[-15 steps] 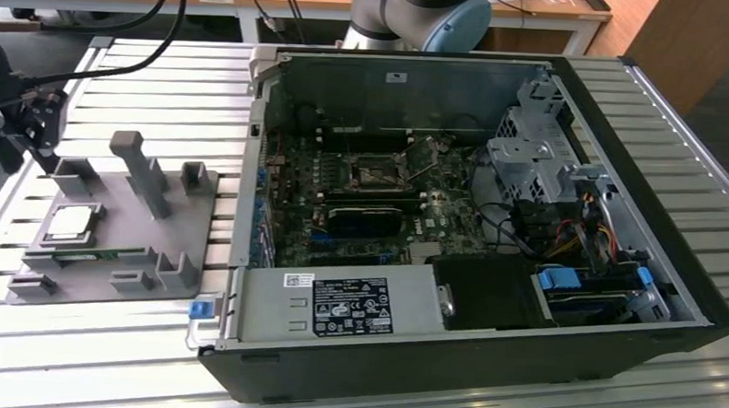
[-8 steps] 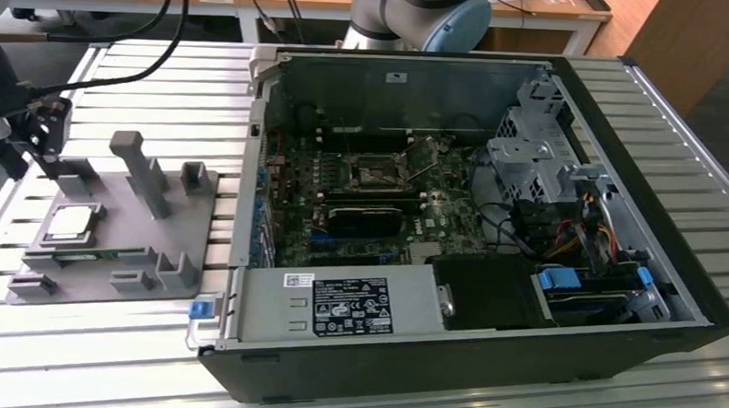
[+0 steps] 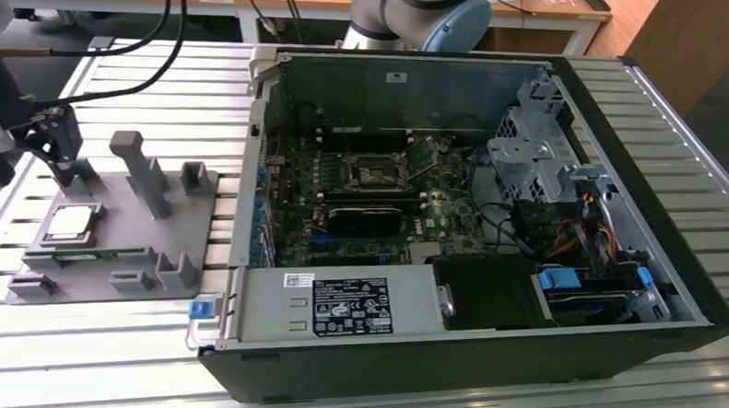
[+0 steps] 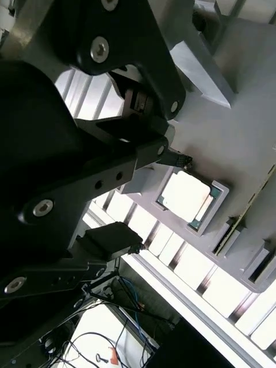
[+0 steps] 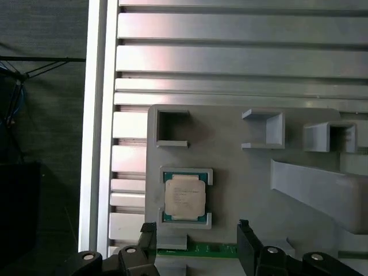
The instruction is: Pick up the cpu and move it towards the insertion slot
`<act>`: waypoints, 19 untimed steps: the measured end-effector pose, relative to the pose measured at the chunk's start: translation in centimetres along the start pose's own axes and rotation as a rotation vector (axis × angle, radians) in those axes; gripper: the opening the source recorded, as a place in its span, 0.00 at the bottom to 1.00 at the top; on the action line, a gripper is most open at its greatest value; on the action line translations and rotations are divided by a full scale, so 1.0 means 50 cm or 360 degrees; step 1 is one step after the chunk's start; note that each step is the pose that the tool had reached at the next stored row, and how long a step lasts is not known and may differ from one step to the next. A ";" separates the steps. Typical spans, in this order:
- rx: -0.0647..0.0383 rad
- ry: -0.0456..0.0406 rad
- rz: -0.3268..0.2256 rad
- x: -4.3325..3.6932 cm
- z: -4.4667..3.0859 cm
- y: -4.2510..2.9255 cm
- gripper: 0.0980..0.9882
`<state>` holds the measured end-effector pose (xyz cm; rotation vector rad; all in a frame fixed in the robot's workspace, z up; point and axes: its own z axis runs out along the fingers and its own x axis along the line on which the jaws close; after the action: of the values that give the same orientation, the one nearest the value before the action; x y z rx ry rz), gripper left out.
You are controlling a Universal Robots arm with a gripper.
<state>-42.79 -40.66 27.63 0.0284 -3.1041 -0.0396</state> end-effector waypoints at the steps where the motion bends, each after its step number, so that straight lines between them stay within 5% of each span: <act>1: 0.0000 0.0000 0.0000 0.000 0.004 0.000 0.63; 19: 0.0005 -0.0004 0.0000 0.009 0.063 -0.003 0.63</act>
<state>-43.36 -40.72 24.50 0.0285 -3.1071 -0.0343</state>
